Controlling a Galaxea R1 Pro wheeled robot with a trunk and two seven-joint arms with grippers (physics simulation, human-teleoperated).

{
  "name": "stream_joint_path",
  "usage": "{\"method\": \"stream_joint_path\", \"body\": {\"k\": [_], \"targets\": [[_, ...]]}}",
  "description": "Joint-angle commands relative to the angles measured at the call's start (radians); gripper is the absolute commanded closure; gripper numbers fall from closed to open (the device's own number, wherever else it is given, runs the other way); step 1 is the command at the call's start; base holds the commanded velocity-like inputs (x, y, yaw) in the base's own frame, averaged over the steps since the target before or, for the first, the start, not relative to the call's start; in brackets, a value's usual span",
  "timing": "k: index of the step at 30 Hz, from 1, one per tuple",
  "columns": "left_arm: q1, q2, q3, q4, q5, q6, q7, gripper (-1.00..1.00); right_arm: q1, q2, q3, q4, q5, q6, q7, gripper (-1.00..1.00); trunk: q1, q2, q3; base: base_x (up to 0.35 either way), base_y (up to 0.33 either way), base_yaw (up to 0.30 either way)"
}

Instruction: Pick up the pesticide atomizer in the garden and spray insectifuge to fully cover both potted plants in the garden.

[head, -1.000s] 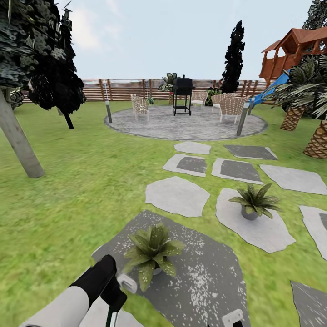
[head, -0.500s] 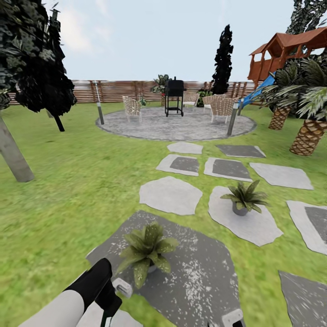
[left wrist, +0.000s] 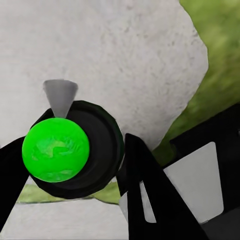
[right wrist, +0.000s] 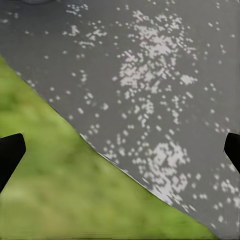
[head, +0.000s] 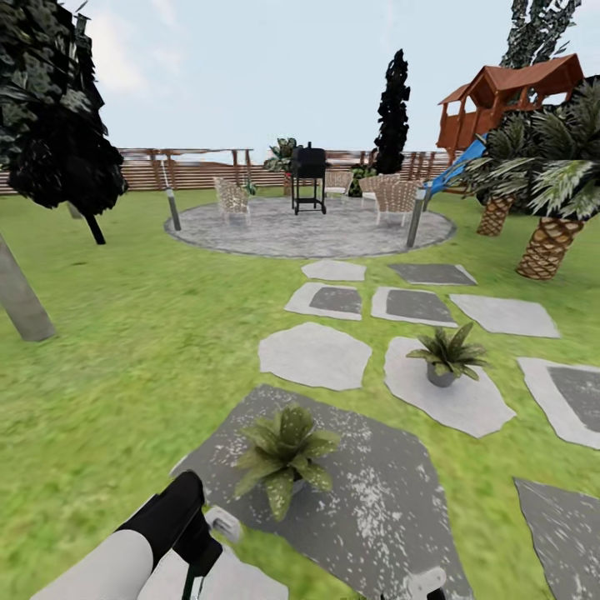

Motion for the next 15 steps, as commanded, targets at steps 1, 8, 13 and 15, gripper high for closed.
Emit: {"method": "stream_joint_path", "body": {"k": [1, 8, 13, 15], "targets": [[-0.001, 0.009, -0.002, -0.004, -0.008, 0.002, -0.012, 1.00, -0.001, -0.001, -0.008, 0.001, 0.006, -0.004, 0.003, -1.00, 0.000, 0.000, -0.001, -0.079, 0.255, -0.296], [-0.096, 0.078, -0.003, -0.001, -0.006, 0.005, -0.016, 1.00, -0.001, -0.001, -0.008, 0.000, 0.006, -0.004, 0.002, -1.00, 0.000, 0.000, -0.001, -0.069, 0.078, -0.252], [-0.217, 0.087, -0.005, 0.007, -0.041, 0.010, -0.060, 1.00, -0.001, -0.001, -0.008, 0.001, 0.006, -0.004, 0.002, -1.00, 0.000, 0.000, -0.001, -0.001, 0.001, -0.017], [-0.230, 0.080, -0.004, 0.008, -0.105, 0.011, -0.113, 1.00, -0.001, -0.001, -0.008, 0.000, 0.006, -0.004, 0.002, -1.00, 0.000, 0.000, -0.001, 0.000, 0.000, 0.000]]}}
